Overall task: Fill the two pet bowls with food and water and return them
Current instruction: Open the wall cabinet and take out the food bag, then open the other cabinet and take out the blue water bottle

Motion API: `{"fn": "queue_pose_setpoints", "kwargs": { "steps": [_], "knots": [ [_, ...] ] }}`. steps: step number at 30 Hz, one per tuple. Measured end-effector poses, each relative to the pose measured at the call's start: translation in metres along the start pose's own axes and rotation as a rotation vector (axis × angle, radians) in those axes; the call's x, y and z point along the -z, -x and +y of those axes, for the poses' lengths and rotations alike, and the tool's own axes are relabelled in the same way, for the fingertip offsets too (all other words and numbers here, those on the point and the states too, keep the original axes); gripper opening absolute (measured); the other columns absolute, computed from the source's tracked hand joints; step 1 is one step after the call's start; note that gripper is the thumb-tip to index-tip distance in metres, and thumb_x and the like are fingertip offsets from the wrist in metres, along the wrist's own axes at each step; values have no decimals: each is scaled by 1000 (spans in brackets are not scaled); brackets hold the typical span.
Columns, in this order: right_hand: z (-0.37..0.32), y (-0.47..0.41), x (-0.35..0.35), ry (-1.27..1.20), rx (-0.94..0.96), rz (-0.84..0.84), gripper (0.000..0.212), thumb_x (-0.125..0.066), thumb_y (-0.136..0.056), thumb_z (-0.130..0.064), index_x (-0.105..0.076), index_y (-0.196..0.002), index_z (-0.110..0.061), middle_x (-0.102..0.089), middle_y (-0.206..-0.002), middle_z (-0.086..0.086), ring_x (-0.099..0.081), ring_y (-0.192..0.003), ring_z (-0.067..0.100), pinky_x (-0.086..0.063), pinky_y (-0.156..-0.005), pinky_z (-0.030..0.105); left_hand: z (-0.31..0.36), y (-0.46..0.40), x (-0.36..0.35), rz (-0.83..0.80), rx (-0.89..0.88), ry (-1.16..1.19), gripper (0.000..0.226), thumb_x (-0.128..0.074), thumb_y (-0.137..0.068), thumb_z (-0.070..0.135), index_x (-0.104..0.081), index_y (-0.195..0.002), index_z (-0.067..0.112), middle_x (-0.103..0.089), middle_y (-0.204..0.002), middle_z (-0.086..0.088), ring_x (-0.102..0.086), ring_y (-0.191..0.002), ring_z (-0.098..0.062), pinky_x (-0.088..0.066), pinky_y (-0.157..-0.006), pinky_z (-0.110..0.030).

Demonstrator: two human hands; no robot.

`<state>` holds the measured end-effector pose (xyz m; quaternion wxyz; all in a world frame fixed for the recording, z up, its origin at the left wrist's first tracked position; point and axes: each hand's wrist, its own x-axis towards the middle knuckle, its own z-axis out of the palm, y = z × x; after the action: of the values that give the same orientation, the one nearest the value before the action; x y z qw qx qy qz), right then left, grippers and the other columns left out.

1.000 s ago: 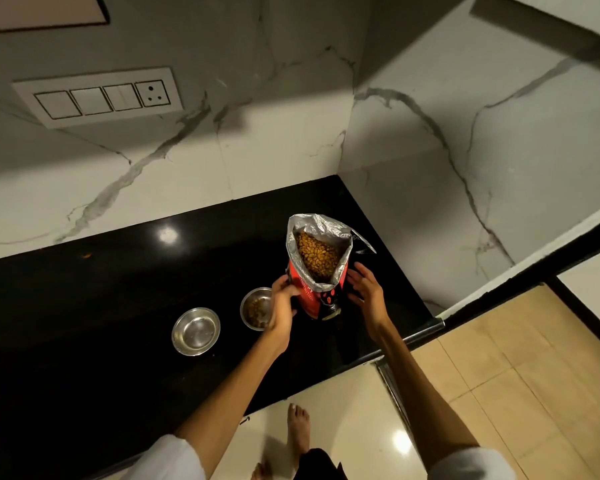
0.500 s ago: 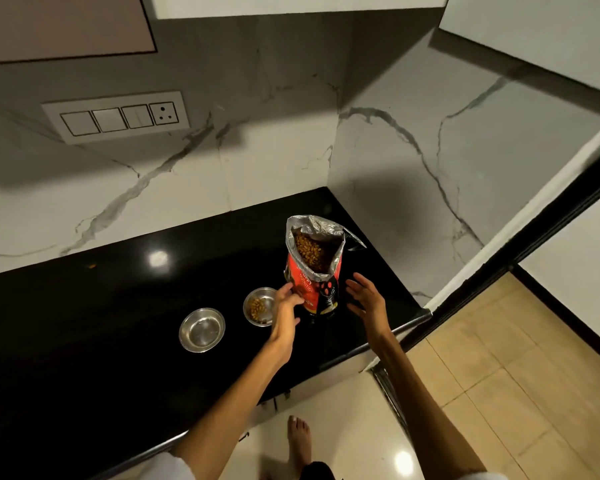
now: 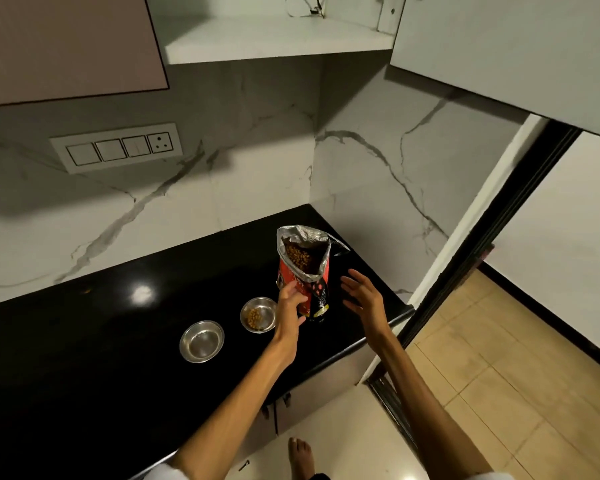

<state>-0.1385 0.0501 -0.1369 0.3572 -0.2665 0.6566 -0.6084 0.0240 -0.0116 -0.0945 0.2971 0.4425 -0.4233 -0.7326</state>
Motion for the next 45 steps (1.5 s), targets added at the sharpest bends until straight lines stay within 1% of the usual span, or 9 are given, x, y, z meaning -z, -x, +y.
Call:
{"fn": "queue_pose_setpoints", "kwargs": {
  "steps": [3, 5, 8, 14, 21, 25, 33, 38, 45],
  "knots": [
    [-13, 4, 3, -6, 35, 15, 40, -46, -107, -24, -53, -146, -21, -64, -142, 2, -60, -130, 20, -47, -113, 51, 9, 5, -7, -22, -23, -16, 36, -50, -99, 10, -59, -119, 39, -58, -122, 15, -53, -112, -3, -39, -110, -45],
    [-22, 7, 6, -4, 54, 17, 39, -46, -108, -18, -54, -145, -23, -65, -140, 1, -61, -129, 19, -47, -113, 52, 17, 9, -10, -44, -46, -9, 42, -52, -98, 13, -55, -136, 32, -57, -132, 8, -52, -121, -11, -38, -115, -48],
    [-39, 14, 9, -4, 104, 21, 49, -53, -98, -29, -53, -146, -21, -65, -141, -1, -62, -129, 18, -50, -111, 47, 27, 10, -15, -69, -85, -4, 54, -56, -98, 15, -45, -151, 23, -51, -144, -1, -52, -123, -14, -42, -111, -46],
    [-68, 23, 18, 1, 186, 48, 55, -55, -94, -37, -52, -147, -24, -65, -140, -4, -62, -128, 15, -52, -106, 39, 50, 13, -29, -117, -148, 11, 48, -57, -97, 13, -52, -143, 26, -50, -148, -1, -50, -129, -17, -47, -108, -42],
    [-94, 30, 32, 10, 233, 93, 41, -53, -105, -36, -55, -144, -28, -67, -137, -7, -64, -127, 14, -51, -110, 45, 75, 19, -47, -174, -204, 17, 50, -57, -97, 12, -53, -146, 22, -52, -148, -5, -50, -136, -21, -48, -109, -46],
    [-112, 37, 39, -7, 255, 119, 47, -56, -96, -38, -57, -142, -29, -69, -135, -8, -65, -124, 12, -50, -110, 45, 85, 20, -59, -217, -239, 5, 51, -56, -98, 13, -51, -148, 21, -51, -150, -4, -51, -130, -17, -49, -104, -40],
    [-151, 50, 62, -45, 340, 206, 42, -57, -102, -14, -57, -144, -21, -68, -137, -2, -65, -125, 13, -50, -113, 47, 105, 27, -87, -325, -296, -63, 55, -57, -94, 21, -49, -149, 22, -49, -152, -3, -49, -136, -17, -43, -114, -52],
    [-176, 63, 78, -49, 414, 250, 54, -60, -90, -26, -58, -144, -22, -68, -138, -2, -63, -128, 14, -53, -107, 40, 120, 30, -108, -374, -326, -72, 47, -51, -102, 14, -50, -148, 20, -50, -152, -3, -52, -132, -15, -42, -116, -51],
    [-206, 74, 104, 4, 533, 343, 46, -56, -100, -16, -57, -145, -21, -68, -138, -4, -63, -129, 14, -55, -105, 35, 146, 43, -143, -484, -399, -114, 46, -49, -103, 12, -49, -148, 19, -49, -151, -1, -50, -133, -14, -39, -118, -49]
  ]
}}
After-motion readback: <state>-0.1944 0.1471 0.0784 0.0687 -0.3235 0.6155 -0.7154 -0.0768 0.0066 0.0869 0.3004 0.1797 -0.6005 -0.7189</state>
